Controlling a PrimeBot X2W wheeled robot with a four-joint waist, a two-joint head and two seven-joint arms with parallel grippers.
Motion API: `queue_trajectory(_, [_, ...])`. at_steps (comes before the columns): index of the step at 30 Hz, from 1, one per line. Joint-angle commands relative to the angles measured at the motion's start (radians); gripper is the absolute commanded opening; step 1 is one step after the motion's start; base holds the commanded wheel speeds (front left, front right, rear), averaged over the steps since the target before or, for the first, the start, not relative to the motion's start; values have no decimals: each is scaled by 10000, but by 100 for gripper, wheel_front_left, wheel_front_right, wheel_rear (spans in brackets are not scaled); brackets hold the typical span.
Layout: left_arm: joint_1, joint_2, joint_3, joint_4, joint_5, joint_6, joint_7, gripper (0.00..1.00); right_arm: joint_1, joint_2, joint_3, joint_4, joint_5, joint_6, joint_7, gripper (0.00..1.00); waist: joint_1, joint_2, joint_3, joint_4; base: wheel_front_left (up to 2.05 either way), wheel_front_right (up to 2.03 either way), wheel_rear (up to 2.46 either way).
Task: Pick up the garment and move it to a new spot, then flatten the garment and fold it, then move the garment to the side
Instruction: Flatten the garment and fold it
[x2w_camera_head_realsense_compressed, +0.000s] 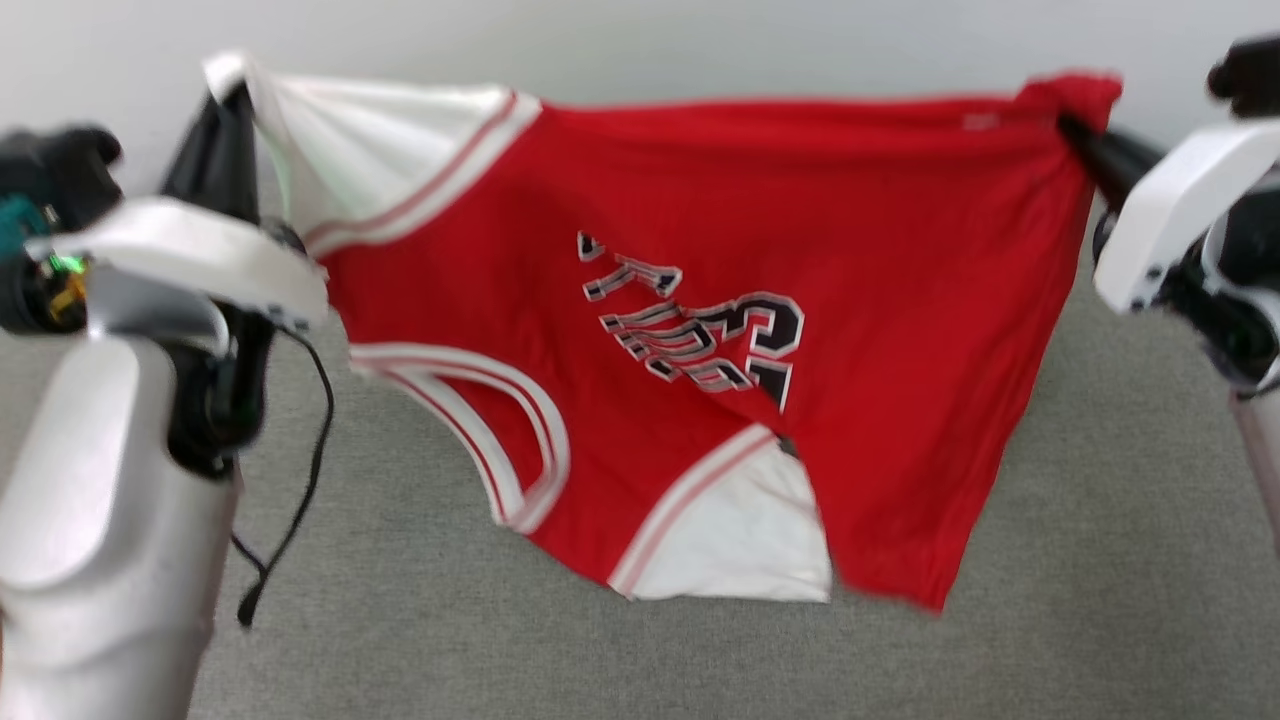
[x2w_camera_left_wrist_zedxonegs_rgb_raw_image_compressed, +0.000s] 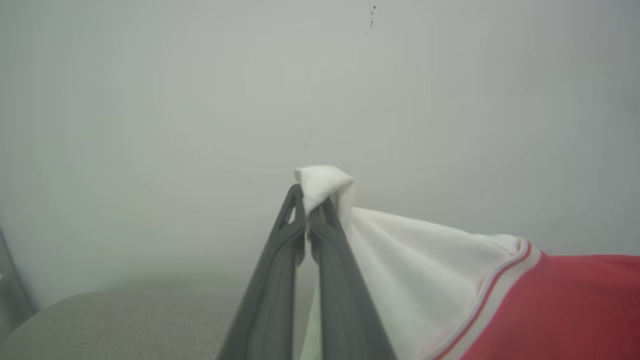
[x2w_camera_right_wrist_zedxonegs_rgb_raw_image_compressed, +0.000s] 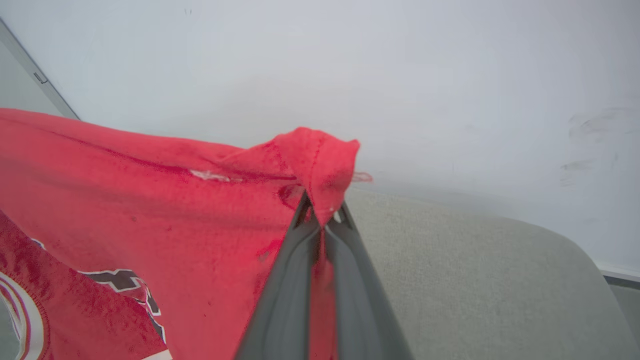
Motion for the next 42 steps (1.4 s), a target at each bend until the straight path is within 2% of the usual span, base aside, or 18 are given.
queue_trajectory(1, [-456, 62, 45, 216, -37, -49, -2, 0, -410, 81, -77, 17, -107, -7, -223, 0, 1, 0, 262, -119, 0, 0, 0])
queue_trajectory(8, [-3893, 89, -89, 1284, 421, -249, -153, 0, -2766, -6, -679, 63, -354, -7, -1121, 0, 1, 0, 1786, -232, 0, 0, 0])
queue_trajectory(16, [-7808, 159, -223, 1958, 1006, -394, -381, 0, -5697, -231, -1076, -223, -466, -7, -1376, 0, 1, 0, 3868, -266, 0, 0, 0])
queue_trajectory(23, [-9888, 201, -240, 2406, 1196, -504, -582, 0, -7741, -349, -999, 92, -592, -7, -1757, 0, 1, 0, 5385, -212, 0, 0, 0])
queue_trajectory(28, [-10180, 41, -405, 2823, 1242, -503, -604, 0, -8569, -244, -579, 816, -442, -7, -2172, 0, 1, 0, 6112, -165, 0, 0, 0])
queue_trajectory(34, [-9709, -338, -521, 3613, 1027, -532, -826, 0, -8929, -38, 422, 2095, -30, -7, -2769, 0, 1, 0, 6623, -122, 0, 0, 0])
queue_trajectory(42, [-8671, -894, -651, 5322, 633, -972, -1490, 0, -8332, 213, 1856, 4039, 617, -7, -3455, 0, 1, 0, 6235, -23, 0, 0, 0])
